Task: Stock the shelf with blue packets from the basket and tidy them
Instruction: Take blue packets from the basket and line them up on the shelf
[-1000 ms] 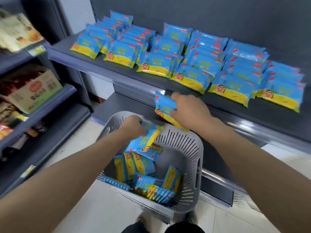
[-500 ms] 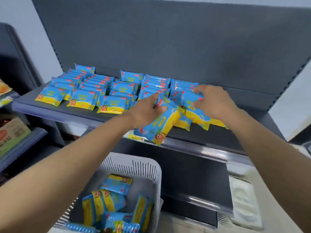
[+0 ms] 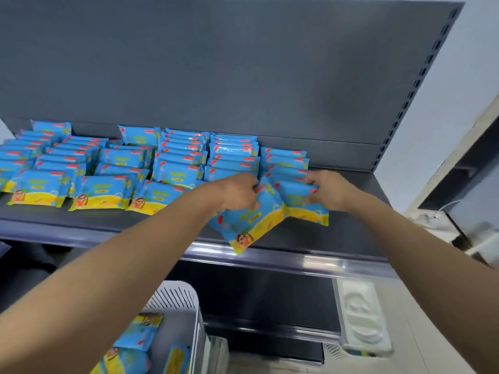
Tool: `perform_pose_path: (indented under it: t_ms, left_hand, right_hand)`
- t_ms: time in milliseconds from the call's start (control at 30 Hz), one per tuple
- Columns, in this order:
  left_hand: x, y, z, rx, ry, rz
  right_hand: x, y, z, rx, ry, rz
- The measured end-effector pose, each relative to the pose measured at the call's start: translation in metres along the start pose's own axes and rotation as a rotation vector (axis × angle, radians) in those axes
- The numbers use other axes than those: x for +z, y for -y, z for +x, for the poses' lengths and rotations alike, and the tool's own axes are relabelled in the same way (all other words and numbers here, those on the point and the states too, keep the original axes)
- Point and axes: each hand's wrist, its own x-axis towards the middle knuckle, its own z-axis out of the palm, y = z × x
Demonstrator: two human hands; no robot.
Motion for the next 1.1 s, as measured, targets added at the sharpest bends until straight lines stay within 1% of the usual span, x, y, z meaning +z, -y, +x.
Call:
perform_pose_path:
  t_ms: [100,233,333,500,600,700,800,933,1100]
  left_hand:
    - [0.004,-0.004,0.009,0.066,-0.07,0.034]
    - [0.009,-0.007,0.024,0.146,-0.132,0.06]
    - [0.012,-0.008,0.036,0.18,-0.108,0.059]
    - [0.025,-0.016,0.057,0.228,-0.05,0.134]
    - [0.031,-0.019,0.072,0.223,-0.027,0.204]
    - [0.036,-0.027,0.085,0.251,-0.019,0.207]
    - [0.042,-0.034,0.097,0.268,-0.032,0.229]
    - [0.048,-0.03,0.106,0.304,-0.068,0.316]
    - [0.054,-0.021,0.108,0.364,-0.162,0.427]
  right_hand:
    - [0.01,-0.006,0.018,-0.042,0.037,0.025]
    - [0.012,-0.008,0.04,-0.075,0.02,0.002]
    - [0.011,-0.011,0.055,-0.084,-0.008,-0.014]
    - [0.003,-0.017,0.069,-0.112,-0.032,0.014]
    - [-0.001,-0.025,0.072,-0.123,-0.044,0.071]
    - [-0.005,-0.034,0.071,-0.12,-0.056,0.103]
    - [-0.009,-0.039,0.067,-0.109,-0.088,0.079]
    - [-0.019,-0.038,0.055,-0.108,-0.146,0.068]
    - [-0.028,-0.023,0.04,-0.124,-0.215,0.04]
